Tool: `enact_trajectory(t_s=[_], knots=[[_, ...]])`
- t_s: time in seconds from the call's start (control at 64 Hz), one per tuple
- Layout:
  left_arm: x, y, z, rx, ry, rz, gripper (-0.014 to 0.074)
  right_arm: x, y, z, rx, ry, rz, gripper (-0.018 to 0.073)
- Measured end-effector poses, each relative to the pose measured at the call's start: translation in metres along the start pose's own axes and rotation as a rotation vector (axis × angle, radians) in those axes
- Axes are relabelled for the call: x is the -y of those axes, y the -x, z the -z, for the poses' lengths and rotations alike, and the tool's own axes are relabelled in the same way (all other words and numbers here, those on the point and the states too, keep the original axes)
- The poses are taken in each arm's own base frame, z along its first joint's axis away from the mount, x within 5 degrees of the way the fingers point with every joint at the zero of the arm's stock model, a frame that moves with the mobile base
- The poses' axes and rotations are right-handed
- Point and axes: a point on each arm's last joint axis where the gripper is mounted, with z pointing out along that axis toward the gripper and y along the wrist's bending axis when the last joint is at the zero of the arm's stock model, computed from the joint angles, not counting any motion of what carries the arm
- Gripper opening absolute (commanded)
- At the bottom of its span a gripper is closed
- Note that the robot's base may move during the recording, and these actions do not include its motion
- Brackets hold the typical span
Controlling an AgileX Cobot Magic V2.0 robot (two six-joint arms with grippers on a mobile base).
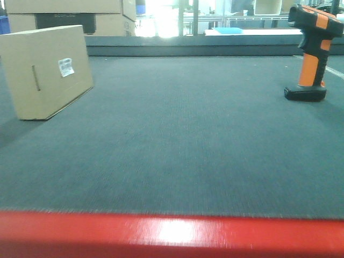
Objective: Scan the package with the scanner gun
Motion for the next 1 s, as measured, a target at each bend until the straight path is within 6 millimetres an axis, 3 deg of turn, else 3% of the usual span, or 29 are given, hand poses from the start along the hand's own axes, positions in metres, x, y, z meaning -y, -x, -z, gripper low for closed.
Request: enact_trajectory(t_s=[1.0], knots=[[0.0000,0.0000,0.0000,0.000,0.000,0.000,-0.0111,0.0000,0.0000,0.0000,0.000,0.000,0.000,-0.0168]])
